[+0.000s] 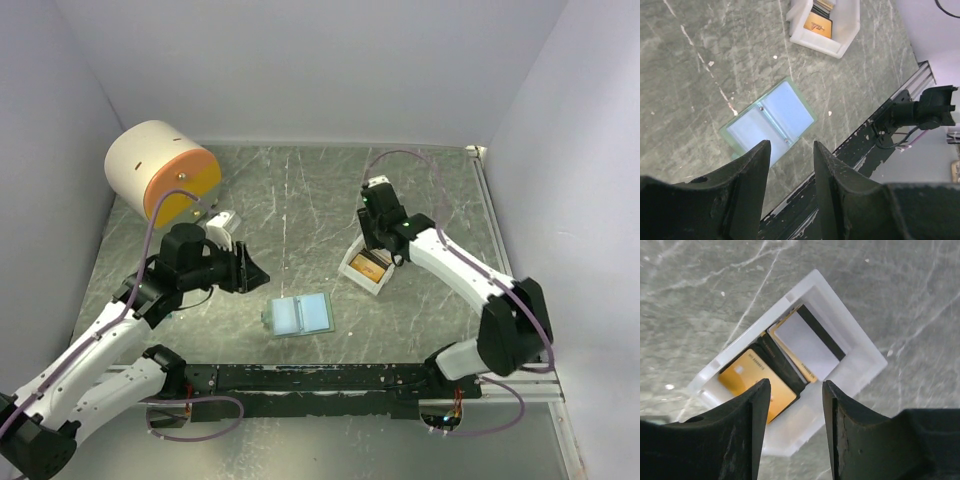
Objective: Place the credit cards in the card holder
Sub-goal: Pick up the credit card from the storage box.
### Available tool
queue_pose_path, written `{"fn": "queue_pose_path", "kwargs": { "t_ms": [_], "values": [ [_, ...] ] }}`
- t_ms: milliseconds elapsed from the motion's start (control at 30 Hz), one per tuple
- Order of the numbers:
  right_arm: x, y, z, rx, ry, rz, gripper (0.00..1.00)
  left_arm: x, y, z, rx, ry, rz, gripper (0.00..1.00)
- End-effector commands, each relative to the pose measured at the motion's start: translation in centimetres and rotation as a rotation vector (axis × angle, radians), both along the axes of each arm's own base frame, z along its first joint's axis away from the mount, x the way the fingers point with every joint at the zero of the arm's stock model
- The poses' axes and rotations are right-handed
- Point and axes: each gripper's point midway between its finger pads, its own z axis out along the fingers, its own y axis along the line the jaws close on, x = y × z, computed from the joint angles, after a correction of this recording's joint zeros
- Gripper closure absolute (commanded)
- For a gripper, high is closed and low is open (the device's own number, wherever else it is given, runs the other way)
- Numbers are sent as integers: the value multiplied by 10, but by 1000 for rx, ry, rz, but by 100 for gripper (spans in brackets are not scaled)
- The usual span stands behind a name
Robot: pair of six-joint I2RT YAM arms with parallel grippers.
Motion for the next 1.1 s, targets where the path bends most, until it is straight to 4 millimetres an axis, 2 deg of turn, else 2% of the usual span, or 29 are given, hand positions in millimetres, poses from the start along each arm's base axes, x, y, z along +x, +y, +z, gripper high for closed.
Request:
{"fn": "queue_pose_path", "kwargs": {
  "t_ms": [0,133,233,300,533,833,1067],
  "values": [
    [24,7,-23,-194,8,255,53,2,15,5,55,-60,38,49],
    [31,13,-43,-249,21,372,52,-1,17,9,22,-91,47,49],
    [37,17,-46,-271,-4,424,52,0,22,14,24,-109,74,49],
    [33,12,-62,-303,13,446,51,0,23,15,26,-114,82,48],
    [29,2,-91,-362,40,459,52,1,24,16,28,-119,88,48],
    [34,-11,-107,-441,14,431,52,2,24,15,34,-115,89,48],
    [28,1,-110,-378,60,468,67,2,25,15,33,-117,96,48]
  ]
}}
